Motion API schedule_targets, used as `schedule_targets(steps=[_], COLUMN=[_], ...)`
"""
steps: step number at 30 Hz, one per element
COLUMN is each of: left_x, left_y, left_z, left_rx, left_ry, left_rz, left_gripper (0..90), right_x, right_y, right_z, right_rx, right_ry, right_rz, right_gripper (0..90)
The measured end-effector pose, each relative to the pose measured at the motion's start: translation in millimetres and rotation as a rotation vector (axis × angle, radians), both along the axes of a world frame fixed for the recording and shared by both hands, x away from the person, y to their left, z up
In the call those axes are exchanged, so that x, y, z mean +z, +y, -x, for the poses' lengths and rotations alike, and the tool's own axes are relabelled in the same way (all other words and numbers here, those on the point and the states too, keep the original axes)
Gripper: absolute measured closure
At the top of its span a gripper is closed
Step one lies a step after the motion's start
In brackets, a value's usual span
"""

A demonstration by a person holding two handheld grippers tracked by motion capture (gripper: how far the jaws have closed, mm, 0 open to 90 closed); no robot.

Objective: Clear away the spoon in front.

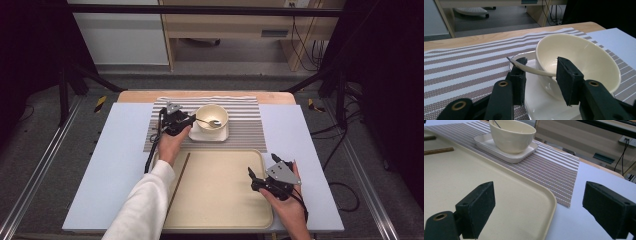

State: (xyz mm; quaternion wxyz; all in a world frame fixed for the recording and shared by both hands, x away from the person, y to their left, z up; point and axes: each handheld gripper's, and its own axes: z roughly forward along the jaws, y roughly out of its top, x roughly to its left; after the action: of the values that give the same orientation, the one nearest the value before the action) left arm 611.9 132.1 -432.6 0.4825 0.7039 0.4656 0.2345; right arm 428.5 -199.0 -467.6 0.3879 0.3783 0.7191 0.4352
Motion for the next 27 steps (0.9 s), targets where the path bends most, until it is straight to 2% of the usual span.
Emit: schedule_targets(steps=[6,11,15,16,18,21,27], left_x=[2.7,9.4,16.6,18.9,23.1,29.7,43.9], left_y=[0.9,-0.3,-1.0,-1.5,-1.4,-0.1,9.2], left_z=[0.8,5.7,10.2,11.6,13.0,16.9,24.8], left_rx=[-0.002,-0.025,-0.044,-0.033,-0.044,-0.033,-0.027], left_ry=[-0.017,-0.058,-0.092,-0.11,-0.126,-0.16,-0.184], left_rz=[0.017,0.018,0.06,0.049,0.064,0.062,0.071], left_gripper=[69.0,76.3,86.4,88.1,88.7,88.8,88.8], right_x=[0.1,-0.2,-0.1,-0.1,0.0,0.4,0.4], right_y=[-0.4,0.5,0.2,0.2,0.2,0.1,-0.6], right_z=[0.0,0.0,0.0,0.0,0.1,0.3,0.1], right_rx=[-0.001,0.003,0.002,0.002,0.002,0.0,-0.002], right_ry=[0.001,0.001,0.001,0.0,-0.002,-0.005,-0.01], right_rz=[-0.002,0.002,0.002,0.002,0.001,-0.001,0.003], right_gripper=[11.4,11.4,11.3,11.3,11.2,11.1,11.0])
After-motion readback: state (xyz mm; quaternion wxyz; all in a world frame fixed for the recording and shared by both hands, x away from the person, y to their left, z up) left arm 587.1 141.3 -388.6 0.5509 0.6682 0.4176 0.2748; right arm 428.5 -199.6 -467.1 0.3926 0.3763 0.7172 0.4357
